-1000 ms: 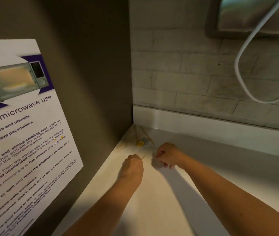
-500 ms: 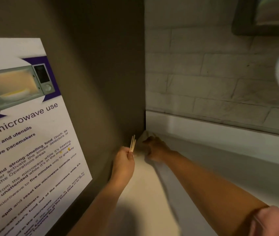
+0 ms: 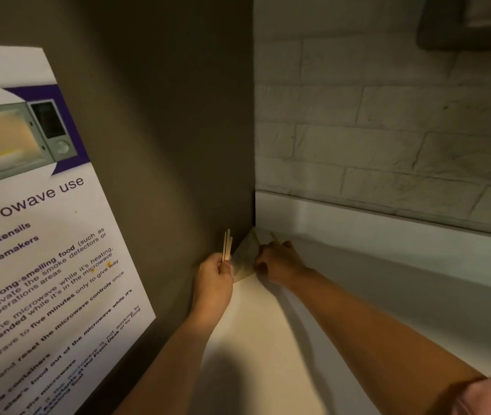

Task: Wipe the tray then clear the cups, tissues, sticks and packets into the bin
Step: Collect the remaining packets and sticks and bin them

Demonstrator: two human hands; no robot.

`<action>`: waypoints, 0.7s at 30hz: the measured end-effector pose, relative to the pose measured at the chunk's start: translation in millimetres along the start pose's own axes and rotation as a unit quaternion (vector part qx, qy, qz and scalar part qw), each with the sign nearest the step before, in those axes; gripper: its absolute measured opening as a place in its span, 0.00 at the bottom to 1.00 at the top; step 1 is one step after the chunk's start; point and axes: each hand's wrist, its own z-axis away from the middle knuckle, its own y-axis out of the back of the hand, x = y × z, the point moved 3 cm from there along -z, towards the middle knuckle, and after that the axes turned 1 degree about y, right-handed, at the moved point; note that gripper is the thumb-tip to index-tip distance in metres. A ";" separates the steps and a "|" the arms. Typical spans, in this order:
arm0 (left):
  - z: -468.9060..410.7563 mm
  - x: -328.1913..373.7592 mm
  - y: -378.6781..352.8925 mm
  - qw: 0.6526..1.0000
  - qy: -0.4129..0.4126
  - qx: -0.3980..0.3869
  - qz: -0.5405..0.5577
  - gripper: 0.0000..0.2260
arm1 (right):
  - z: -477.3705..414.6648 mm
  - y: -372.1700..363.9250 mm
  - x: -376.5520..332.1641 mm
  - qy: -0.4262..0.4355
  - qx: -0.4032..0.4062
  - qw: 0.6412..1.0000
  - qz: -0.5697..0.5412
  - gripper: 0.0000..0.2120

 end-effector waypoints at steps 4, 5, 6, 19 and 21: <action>0.6 -3.6 -1.6 1.000 0.001 0.002 -0.009 0.13 | 16.0 -3.5 -4.0 0.004 -0.012 0.997 0.082 0.16; 1.1 -3.9 -1.5 1.000 0.004 0.001 -0.007 0.13 | 19.7 -6.5 -5.2 -0.006 -0.019 0.995 0.094 0.18; 2.1 -4.0 -0.9 1.000 0.006 0.000 -0.006 0.13 | 22.6 -8.8 -6.0 -0.017 -0.029 0.994 0.100 0.19; 12.6 3.0 8.3 1.000 0.016 0.001 0.018 0.08 | 32.1 5.1 -16.0 -0.038 -0.067 0.992 0.100 0.14; 13.2 3.5 10.0 1.000 0.017 0.003 0.020 0.09 | 33.4 3.6 -20.8 -0.028 -0.072 0.987 0.138 0.14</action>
